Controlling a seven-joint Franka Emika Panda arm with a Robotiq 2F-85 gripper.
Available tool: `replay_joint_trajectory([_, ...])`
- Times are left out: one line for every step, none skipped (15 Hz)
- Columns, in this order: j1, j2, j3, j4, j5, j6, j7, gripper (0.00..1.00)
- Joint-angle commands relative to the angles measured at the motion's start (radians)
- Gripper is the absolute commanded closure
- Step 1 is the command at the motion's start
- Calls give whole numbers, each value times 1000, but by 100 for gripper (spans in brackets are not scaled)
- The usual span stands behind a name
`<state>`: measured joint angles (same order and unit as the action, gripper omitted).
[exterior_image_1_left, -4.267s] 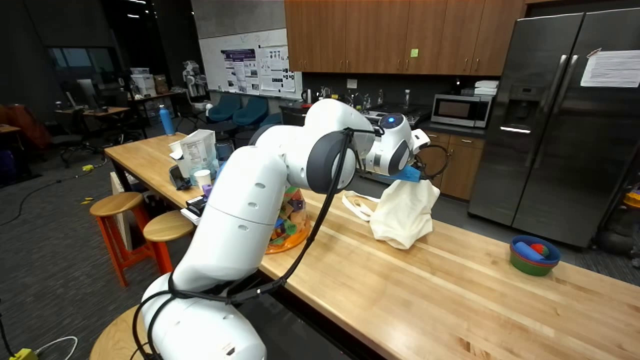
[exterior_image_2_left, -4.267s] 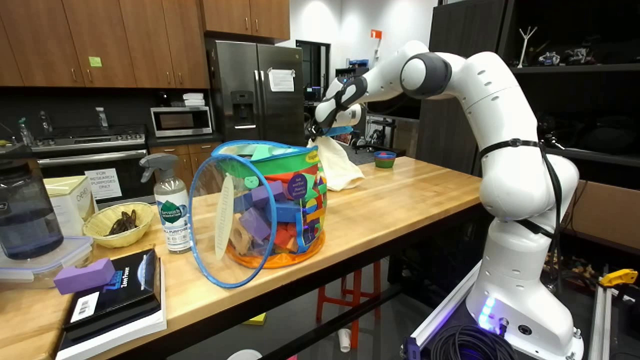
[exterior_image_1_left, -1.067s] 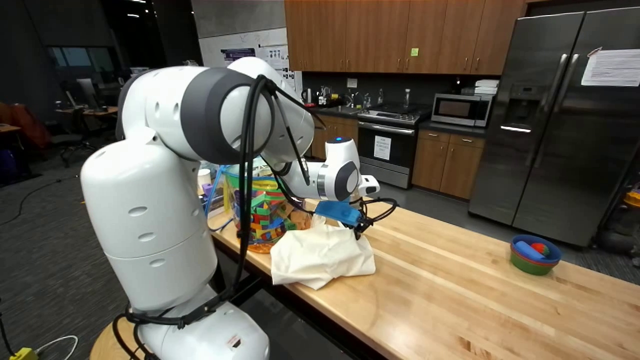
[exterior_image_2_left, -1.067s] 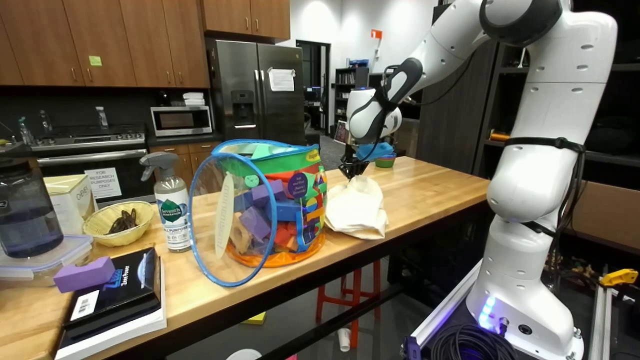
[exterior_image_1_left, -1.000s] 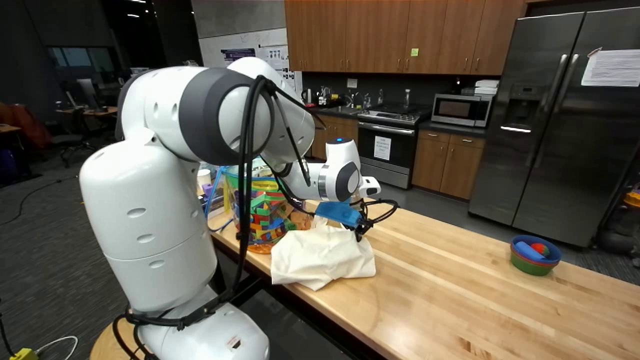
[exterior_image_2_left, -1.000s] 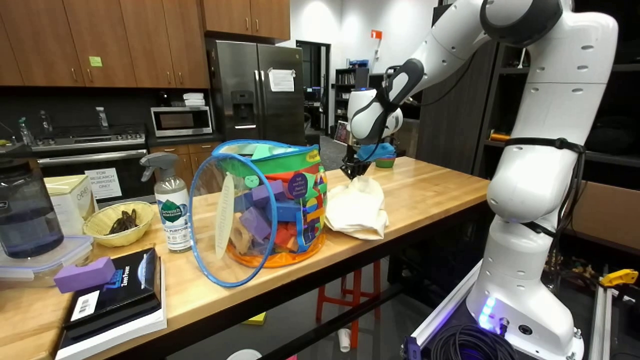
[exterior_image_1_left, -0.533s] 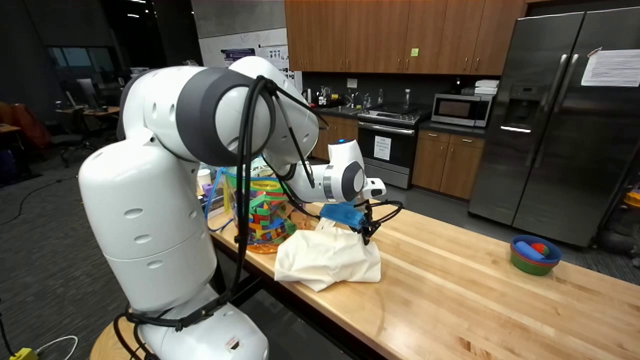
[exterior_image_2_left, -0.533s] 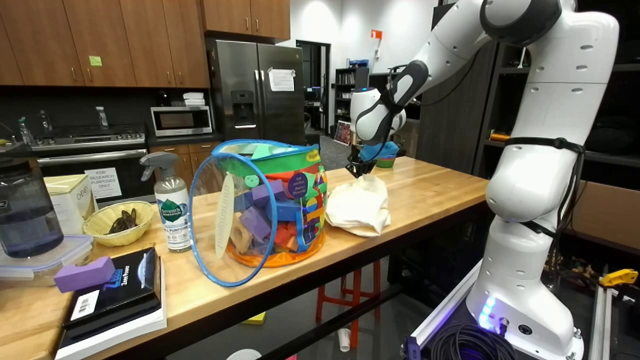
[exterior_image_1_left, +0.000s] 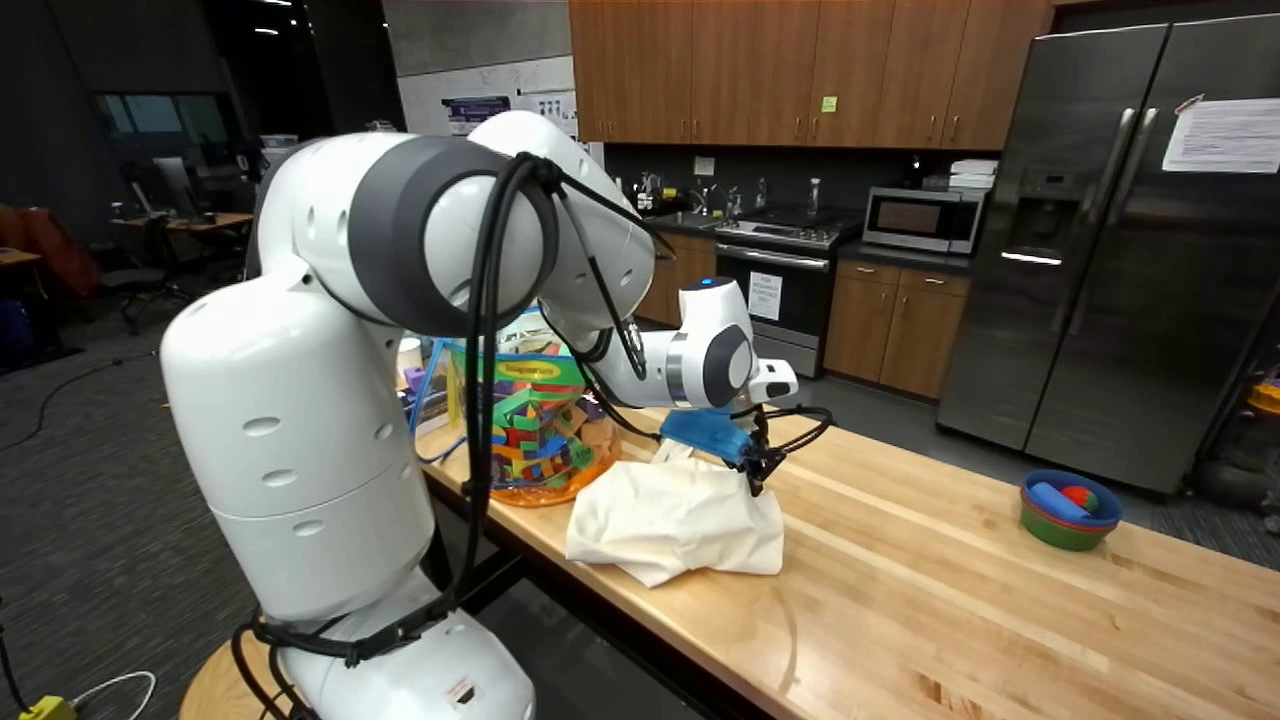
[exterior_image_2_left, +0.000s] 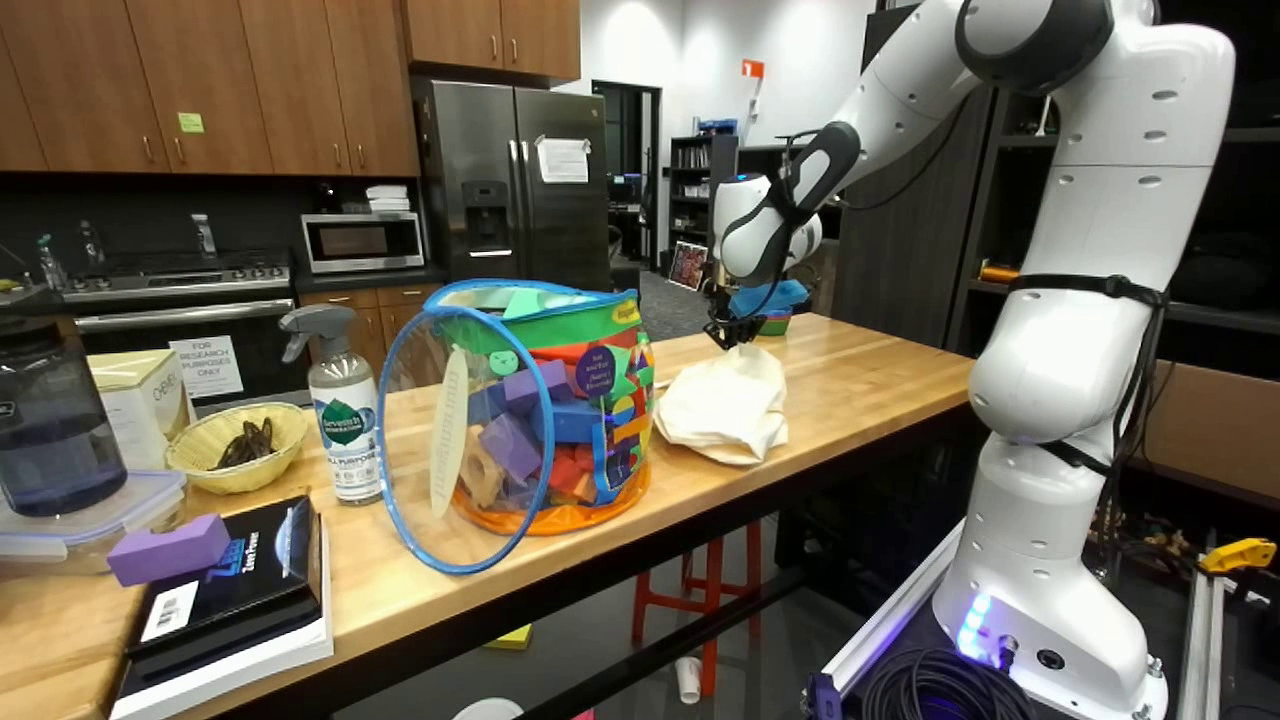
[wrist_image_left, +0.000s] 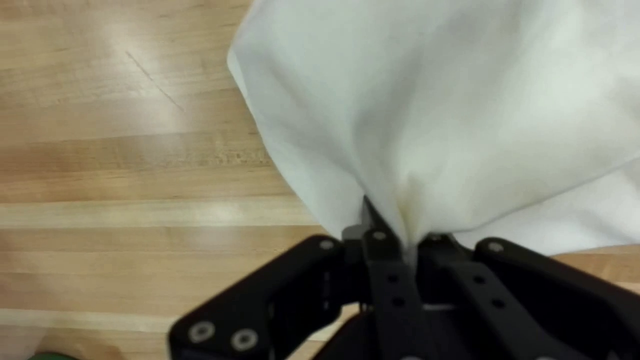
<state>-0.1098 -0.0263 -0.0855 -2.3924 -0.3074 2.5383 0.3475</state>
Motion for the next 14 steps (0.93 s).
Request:
replay_joint_trajectory([-19,13,-22,7,0,10,-30,99])
replay_joint_trajectory([-24,15,-28,6,3,13,-34,99])
replay_joint_trajectory([-28,18,-34,5,4,18,-40,99])
replay_joint_trajectory([-34,21,-41,3,5,24,-49,99])
replay_joint_trajectory([-40,23,-49,2,6,29,-57,99])
replay_joint_trajectory([-46,27,-57,2,4,33,-64,99])
replay_joint_trajectory([-54,30,-66,1,4,40,-73,99])
replay_joint_trajectory([-62,33,-75,-1,4,47,-86,99])
replay_joint_trajectory([-70,36,-86,-3,3,56,-96,99])
replay_joint_trajectory([-79,38,-96,-5,5,62,-108,99])
replay_joint_trajectory([-88,41,-108,-7,8,68,-118,99])
replay_joint_trajectory([-96,44,-118,-5,9,74,-128,99])
replay_joint_trajectory([-102,46,-127,-6,7,83,-139,99])
replay_joint_trajectory([-109,50,-136,-5,7,92,-151,99])
